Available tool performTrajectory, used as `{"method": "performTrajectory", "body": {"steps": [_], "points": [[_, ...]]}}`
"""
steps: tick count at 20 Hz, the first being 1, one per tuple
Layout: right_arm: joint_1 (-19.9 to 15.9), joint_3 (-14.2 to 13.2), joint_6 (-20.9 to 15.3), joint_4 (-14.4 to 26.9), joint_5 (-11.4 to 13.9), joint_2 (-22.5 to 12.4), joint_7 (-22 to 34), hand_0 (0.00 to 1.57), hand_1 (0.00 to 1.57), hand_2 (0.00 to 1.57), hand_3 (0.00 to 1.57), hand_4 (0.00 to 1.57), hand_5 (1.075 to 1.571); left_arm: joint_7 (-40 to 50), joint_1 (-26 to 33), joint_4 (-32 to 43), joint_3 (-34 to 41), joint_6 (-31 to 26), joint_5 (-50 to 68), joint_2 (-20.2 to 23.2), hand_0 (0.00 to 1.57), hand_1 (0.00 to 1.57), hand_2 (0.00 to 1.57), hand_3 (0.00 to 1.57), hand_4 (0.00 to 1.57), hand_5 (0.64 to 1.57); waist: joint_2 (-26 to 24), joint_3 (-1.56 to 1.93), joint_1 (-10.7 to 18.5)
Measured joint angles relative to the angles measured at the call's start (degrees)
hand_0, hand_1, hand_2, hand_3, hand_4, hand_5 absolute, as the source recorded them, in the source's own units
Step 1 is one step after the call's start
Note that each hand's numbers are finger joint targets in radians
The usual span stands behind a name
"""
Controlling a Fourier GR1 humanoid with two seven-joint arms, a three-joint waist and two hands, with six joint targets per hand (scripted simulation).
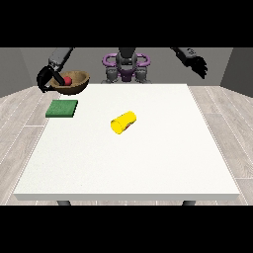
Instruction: Pick the cup and pour the ball into the bowl, then pick the bowl and place it on the pad
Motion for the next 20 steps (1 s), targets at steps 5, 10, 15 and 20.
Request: {"method": "performTrajectory", "body": {"steps": [5,10,15,20], "points": [[1.2,-3.1,0.1,0.3,-1.7,-2.3,-4.9,1.57,1.57,1.57,0.0,0.8,1.566,-1.8,-1.3,3.6,8.9,-8.5,7.1,10.6,0.0,0.0,0.0,0.0,1.27,1.571,4.2,-0.01,1.3],[0.5,-4.4,-0.7,0.0,-2.6,-2.0,-7.3,1.57,1.57,1.57,0.0,0.75,1.566,-5.1,-1.9,9.7,14.3,-14.6,10.7,17.2,0.0,0.0,0.0,0.0,1.19,1.557,7.5,-0.02,1.3],[-0.9,-7.3,-2.1,3.2,-3.4,-5.0,-8.1,1.22,1.22,1.41,1.3,0.0,1.553,-5.9,-2.8,10.4,15.8,-16.1,11.9,19.5,0.0,0.0,0.0,0.0,1.19,1.558,10.1,0.01,1.7],[-3.1,-9.2,-1.1,7.3,-4.4,-7.8,-8.3,0.32,0.32,0.48,0.73,0.0,1.495,-6.9,-3.3,10.0,16.4,-17.0,12.8,20.5,0.0,0.0,0.0,0.0,1.18,1.552,12.8,0.02,2.7]]}}
